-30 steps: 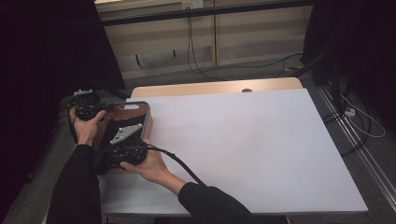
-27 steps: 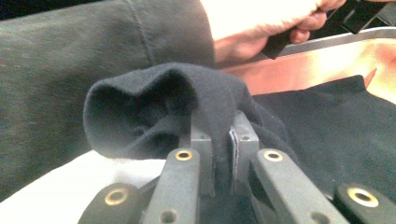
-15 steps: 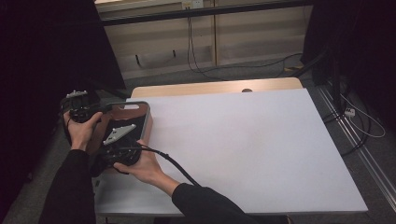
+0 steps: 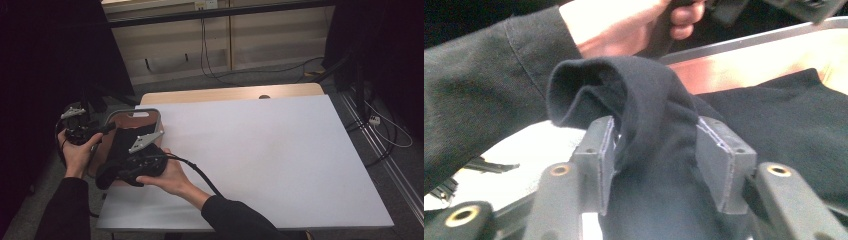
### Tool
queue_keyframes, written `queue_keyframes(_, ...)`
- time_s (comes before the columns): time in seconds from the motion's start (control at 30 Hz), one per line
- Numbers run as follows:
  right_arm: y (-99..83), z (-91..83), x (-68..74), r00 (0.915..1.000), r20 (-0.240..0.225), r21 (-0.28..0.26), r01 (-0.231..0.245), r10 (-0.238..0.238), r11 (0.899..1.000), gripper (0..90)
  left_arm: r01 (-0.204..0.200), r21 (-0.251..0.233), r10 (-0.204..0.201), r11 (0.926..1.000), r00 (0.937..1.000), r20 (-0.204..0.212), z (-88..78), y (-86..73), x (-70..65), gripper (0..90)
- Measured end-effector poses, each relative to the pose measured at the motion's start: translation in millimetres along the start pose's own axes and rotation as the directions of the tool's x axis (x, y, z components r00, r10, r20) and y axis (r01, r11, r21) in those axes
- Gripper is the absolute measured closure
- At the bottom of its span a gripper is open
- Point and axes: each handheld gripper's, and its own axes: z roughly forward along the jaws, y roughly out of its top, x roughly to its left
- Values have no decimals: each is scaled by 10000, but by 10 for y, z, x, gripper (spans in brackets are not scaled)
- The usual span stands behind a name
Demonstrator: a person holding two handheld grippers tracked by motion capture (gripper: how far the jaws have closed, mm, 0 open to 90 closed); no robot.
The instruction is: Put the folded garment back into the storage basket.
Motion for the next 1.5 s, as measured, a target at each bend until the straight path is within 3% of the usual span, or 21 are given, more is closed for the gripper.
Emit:
queue_keyframes(0.1, -42, -107, -19, 10000, 73, -63, -67, 68, 10000, 499, -86, -121, 85, 9999, 9999, -96, -91, -58, -46, 208)
queue_keyframes(0.23, -92, -209, -40, 9997, 217, -4, -57, 57, 10000, 548, -300, -219, 304, 9993, 9994, 159, -223, -183, -119, 193)
queue_keyframes(0.33, -125, -259, -59, 9998, 204, 16, -57, 57, 10000, 568, -245, -541, 251, 9982, 9996, 107, -340, -246, -150, 191)
queue_keyframes(0.7, -140, -206, 19, 9987, 189, 352, 473, -480, 9983, 636, -685, -773, 713, 9947, 9969, 341, -719, -565, -381, 171)
queue_keyframes(0.83, -163, -141, -2, 9956, 517, 703, 746, -784, 9947, 638, -770, -779, 788, 9940, 9967, 199, -805, -654, -455, 171)
queue_keyframes(0.9, -162, -107, -6, 9952, 547, 735, 765, -806, 9944, 611, -1007, -710, 1039, 9924, 9937, 421, -833, -672, -481, 194)
queue_keyframes(1.03, -166, -40, 46, 9889, 781, 1031, 1179, -1262, 9877, 616, -744, -843, 781, 9937, 9961, 415, -928, -700, -492, 175)
queue_keyframes(1.23, -172, -10, 33, 9830, 958, 1160, 1449, -1563, 9826, 651, -497, -971, 549, 9940, 9972, 510, -1066, -773, -551, 160)
queue_keyframes(1.33, -168, 21, 42, 9807, 975, 1294, 1565, -1696, 9792, 644, -374, -809, 428, 9960, 9969, 662, -1044, -809, -595, 167)
queue_keyframes(1.43, -161, 38, 55, 9792, 1012, 1386, 1614, -1761, 9771, 650, -13, -588, 79, 9983, 9937, 1117, -1011, -844, -602, 275)
queue_keyframes(1.5, -157, 35, 48, 9805, 965, 1395, 1569, -1711, 9777, 657, -91, -431, 142, 9990, 9928, 1191, -986, -857, -594, 376)
